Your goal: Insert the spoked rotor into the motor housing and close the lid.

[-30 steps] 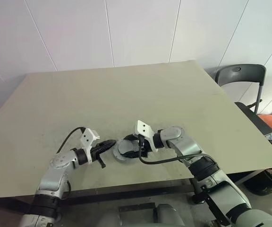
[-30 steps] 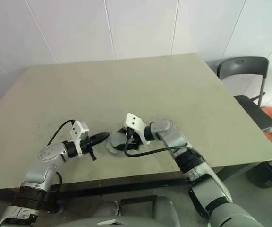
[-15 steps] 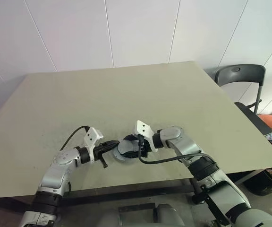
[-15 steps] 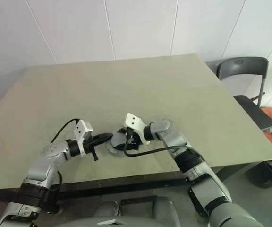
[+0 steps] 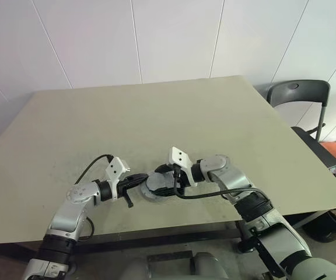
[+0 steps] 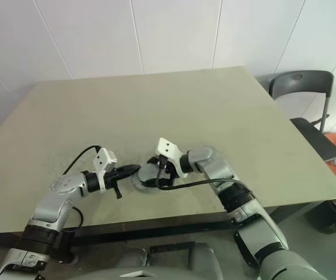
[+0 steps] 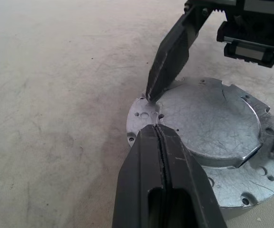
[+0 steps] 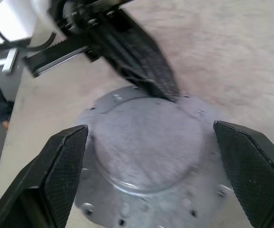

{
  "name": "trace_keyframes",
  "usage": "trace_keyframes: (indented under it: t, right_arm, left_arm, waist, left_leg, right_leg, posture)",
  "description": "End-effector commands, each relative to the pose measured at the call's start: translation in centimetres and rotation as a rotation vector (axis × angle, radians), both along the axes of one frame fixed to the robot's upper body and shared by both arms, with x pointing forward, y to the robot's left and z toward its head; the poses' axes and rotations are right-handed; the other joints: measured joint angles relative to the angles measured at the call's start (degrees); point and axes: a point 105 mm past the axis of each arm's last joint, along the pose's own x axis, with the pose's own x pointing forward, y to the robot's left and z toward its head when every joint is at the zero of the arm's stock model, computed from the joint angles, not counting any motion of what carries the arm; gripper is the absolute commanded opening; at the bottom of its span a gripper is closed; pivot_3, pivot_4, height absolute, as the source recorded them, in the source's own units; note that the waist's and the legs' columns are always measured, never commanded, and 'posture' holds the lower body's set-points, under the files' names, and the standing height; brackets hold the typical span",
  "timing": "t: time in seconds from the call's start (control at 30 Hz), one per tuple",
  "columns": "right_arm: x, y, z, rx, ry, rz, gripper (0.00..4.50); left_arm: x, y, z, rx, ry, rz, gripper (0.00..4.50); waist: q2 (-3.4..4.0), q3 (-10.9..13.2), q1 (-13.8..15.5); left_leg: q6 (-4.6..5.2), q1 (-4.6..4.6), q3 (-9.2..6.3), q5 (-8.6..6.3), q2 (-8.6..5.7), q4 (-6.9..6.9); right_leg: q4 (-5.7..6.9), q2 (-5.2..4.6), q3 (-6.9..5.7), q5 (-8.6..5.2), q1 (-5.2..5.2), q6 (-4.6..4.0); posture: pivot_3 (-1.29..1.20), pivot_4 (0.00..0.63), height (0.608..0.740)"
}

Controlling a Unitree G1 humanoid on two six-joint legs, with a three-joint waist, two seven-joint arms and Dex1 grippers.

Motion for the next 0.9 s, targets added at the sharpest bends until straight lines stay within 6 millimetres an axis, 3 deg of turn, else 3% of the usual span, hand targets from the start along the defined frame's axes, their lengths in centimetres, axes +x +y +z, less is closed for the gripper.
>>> trace_keyframes:
  t: [0.03, 0.17, 0.23, 0.4, 0.5, 0.7, 0.9]
  right_arm:
    - [1.9, -0.9, 3.9, 0.145, 0.028, -0.11, 4.47]
    - [4.1, -2.6, 5.5, 0.241, 0.157, -0.356, 4.47]
    - [4.8, -4.2, 4.4, 0.121, 0.199, -0.514, 4.47]
    - [2.4, -5.2, 4.0, 0.14, 0.763, -0.513, 4.47]
    - [3.2, -6.1, 3.4, 0.19, 0.856, -0.606, 4.47]
    - [1.0, -6.4, 0.7, 0.192, 1.071, -0.608, 4.47]
    - [-0.1, -5.6, 0.0, 0.249, 1.163, -0.546, 4.47]
  left_arm:
    - [-0.4, 0.1, -1.2, 0.033, 0.048, -0.01, 0.0]
    - [-0.5, -0.1, -1.1, 0.016, 0.045, -0.032, 0.0]
    - [-0.5, -0.1, -0.9, 0.009, 0.043, -0.039, 0.0]
    - [-0.5, 0.1, -0.8, 0.008, 0.039, -0.046, 0.0]
    - [-0.4, 0.2, -0.8, 0.015, 0.032, -0.047, 0.0]
    - [-0.3, 0.4, -0.6, 0.018, 0.029, -0.053, 0.0]
    - [-0.2, 0.4, -0.5, 0.023, 0.026, -0.054, 0.0]
  waist:
    - [0.01, 0.01, 0.08]
    - [0.01, 0.01, 0.17]
    - [0.02, 0.01, 0.27]
    - [0.04, 0.02, 0.36]
    - [0.04, 0.02, 0.34]
    - [0.04, 0.02, 0.02]
    - [0.07, 0.01, -0.15]
  left_leg:
    - [0.0, -0.02, 0.0, 0.0, 0.0, 0.0]
    - [0.0, -0.05, -0.01, 0.0, 0.0, -0.02]
    - [0.0, -0.05, -0.01, 0.0, 0.0, -0.06]
    - [0.01, -0.18, 0.0, 0.0, 0.0, -0.14]
    - [0.02, -0.17, 0.01, 0.0, -0.01, -0.14]
    - [0.03, -0.18, 0.03, -0.01, -0.01, -0.16]
    - [0.03, -0.08, 0.04, 0.0, 0.0, -0.11]
  right_leg:
    - [-0.02, 0.0, 0.0, 0.0, -0.01, 0.0]
    - [-0.08, 0.0, 0.0, 0.01, -0.02, 0.0]
    - [-0.08, 0.0, 0.0, 0.01, -0.03, 0.0]
    - [-0.15, -0.01, 0.0, 0.03, -0.16, -0.03]
    - [-0.15, -0.01, 0.0, 0.03, -0.15, -0.04]
    - [-0.22, -0.01, -0.01, 0.02, -0.13, -0.01]
    - [-0.2, -0.01, -0.01, 0.02, -0.01, 0.02]
  posture:
    - [0.0, 0.0, 0.74]
    - [0.0, 0.0, 0.74]
    - [0.0, 0.0, 0.74]
    - [0.0, 0.0, 0.74]
    - [0.0, 0.0, 0.74]
    - [0.0, 0.0, 0.74]
    - [0.0, 0.0, 0.74]
